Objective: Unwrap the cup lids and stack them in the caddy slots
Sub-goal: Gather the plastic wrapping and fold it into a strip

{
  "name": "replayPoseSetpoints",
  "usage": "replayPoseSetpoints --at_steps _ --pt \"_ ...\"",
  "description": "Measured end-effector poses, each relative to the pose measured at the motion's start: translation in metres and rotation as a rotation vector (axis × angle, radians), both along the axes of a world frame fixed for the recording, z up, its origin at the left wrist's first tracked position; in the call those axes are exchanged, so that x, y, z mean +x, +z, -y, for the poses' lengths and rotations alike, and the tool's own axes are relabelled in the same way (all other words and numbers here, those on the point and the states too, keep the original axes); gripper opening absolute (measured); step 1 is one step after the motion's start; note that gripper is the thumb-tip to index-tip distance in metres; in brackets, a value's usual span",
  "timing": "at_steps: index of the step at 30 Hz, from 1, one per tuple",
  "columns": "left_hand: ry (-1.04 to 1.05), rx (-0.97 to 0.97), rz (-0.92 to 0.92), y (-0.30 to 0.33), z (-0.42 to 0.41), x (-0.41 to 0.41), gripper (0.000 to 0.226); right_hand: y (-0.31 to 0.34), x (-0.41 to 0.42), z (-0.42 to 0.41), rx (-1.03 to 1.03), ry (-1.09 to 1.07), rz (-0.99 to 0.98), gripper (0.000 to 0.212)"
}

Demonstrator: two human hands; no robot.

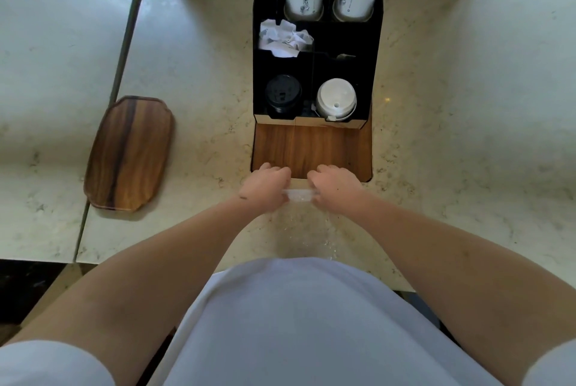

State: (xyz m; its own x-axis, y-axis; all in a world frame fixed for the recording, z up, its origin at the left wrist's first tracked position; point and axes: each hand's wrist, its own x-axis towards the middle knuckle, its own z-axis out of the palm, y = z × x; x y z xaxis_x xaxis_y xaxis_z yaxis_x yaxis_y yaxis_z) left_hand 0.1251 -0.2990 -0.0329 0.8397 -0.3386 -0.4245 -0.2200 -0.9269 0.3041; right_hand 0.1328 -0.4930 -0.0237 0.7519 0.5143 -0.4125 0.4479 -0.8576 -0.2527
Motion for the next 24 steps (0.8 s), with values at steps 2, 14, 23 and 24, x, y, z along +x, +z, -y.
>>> replayPoseSetpoints --at_steps 2,14,23,24 --pt "-0.112 0.030 0.020 0.004 0.002 0.004 0.022 0.001 0.004 -0.001 -0.026 0.046 0.032 0.016" --pt "-0.331 -0.041 0.210 0.004 -0.008 -0.023 0.010 0.001 -0.016 0.010 -0.033 0.180 0.162 0.010" --pt "-0.400 0.085 0.218 0.007 -0.007 -0.041 0.022 0.002 -0.030 0.010 -0.061 0.159 0.214 0.020" --pt "-0.413 0.094 0.214 0.007 -0.006 -0.043 0.023 0.001 -0.032 0.010 -0.060 0.161 0.217 0.020"
